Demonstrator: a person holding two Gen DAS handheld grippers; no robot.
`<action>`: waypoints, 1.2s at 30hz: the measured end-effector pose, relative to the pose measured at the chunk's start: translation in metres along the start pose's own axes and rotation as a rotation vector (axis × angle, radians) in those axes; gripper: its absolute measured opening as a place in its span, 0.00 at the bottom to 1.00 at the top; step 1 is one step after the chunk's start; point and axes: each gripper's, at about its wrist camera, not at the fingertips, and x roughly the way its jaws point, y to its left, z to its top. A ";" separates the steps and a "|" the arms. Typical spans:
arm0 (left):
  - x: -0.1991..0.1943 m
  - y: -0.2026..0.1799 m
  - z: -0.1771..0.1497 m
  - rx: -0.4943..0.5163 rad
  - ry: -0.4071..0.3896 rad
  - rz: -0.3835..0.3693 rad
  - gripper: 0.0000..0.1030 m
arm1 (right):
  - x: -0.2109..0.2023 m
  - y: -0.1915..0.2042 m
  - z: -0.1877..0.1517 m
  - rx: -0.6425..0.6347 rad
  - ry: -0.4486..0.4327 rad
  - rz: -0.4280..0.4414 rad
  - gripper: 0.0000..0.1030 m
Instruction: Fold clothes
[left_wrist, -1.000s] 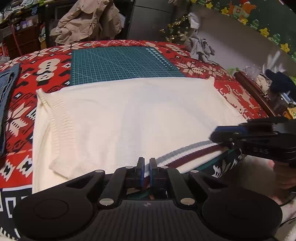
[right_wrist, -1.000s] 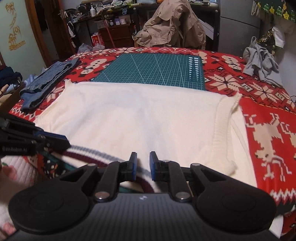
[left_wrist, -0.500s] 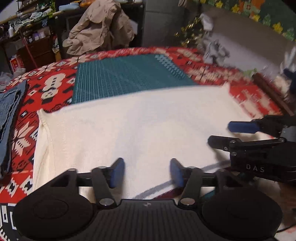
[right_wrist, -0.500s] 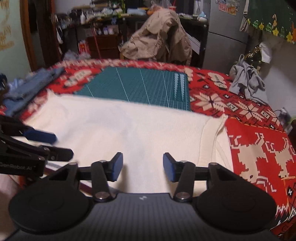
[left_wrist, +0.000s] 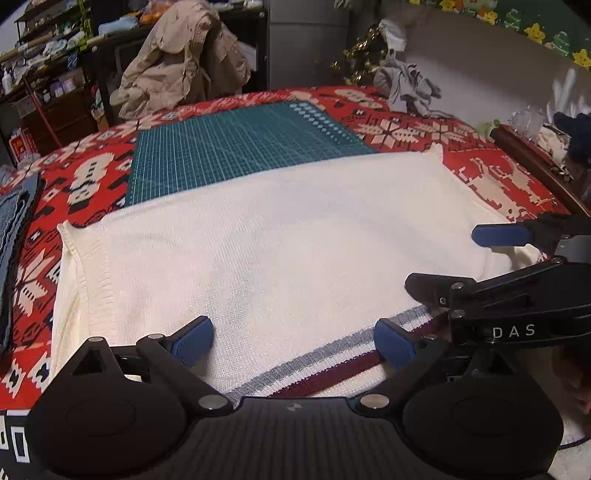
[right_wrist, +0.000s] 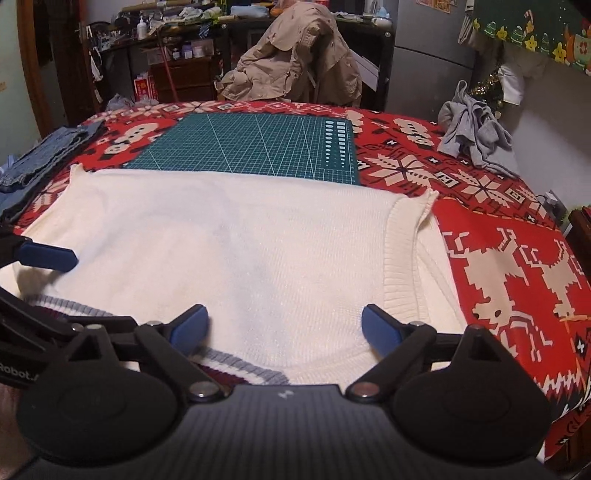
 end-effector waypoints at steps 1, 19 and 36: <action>-0.001 0.001 -0.002 -0.001 -0.013 -0.002 0.92 | 0.000 0.000 -0.001 0.003 -0.005 -0.001 0.93; -0.002 0.000 -0.010 0.047 -0.039 -0.028 1.00 | 0.003 0.003 -0.003 -0.016 -0.014 0.004 0.99; -0.040 -0.008 0.000 0.087 -0.189 0.045 0.91 | -0.021 0.001 0.007 0.033 -0.114 0.028 0.99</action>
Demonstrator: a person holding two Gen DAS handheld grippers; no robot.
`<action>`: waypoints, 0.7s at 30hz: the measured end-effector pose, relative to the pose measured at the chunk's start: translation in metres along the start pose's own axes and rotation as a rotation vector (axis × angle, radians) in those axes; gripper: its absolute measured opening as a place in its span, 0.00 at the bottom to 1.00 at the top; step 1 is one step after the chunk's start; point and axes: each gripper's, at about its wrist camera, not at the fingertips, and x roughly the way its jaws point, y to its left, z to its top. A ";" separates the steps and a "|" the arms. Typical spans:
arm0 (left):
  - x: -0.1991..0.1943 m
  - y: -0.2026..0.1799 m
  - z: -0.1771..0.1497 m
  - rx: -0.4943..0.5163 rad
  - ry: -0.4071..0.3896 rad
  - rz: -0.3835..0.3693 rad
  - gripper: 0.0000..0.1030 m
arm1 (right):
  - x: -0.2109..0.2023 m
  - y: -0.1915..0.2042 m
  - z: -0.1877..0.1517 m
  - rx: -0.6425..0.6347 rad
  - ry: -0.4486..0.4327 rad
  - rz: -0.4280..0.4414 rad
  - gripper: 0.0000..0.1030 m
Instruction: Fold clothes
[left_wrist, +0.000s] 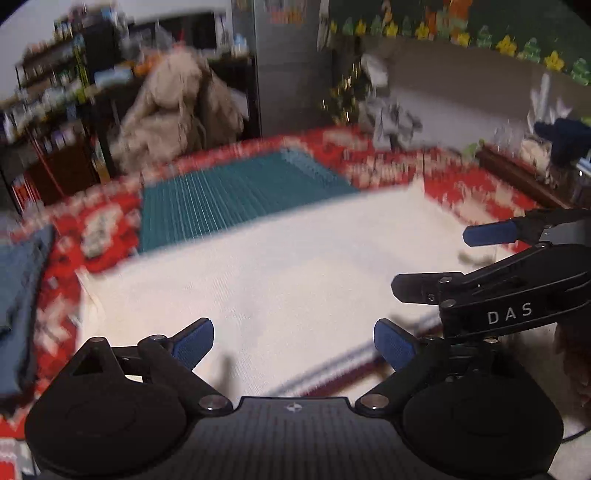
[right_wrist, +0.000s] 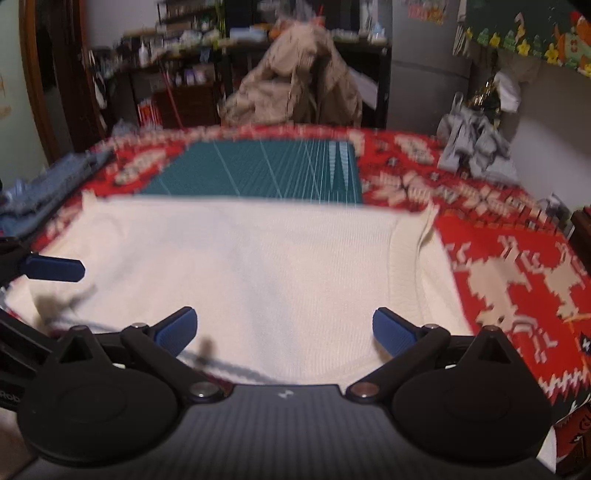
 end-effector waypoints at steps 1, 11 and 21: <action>-0.005 0.000 0.003 0.009 -0.029 0.014 0.91 | -0.004 0.000 0.004 -0.005 -0.021 -0.002 0.99; 0.053 0.042 0.028 -0.138 -0.034 0.102 0.67 | 0.022 -0.006 0.042 -0.048 -0.061 -0.034 0.99; 0.072 0.053 0.013 -0.184 0.060 0.095 0.71 | 0.072 0.006 0.031 -0.081 0.050 -0.038 0.99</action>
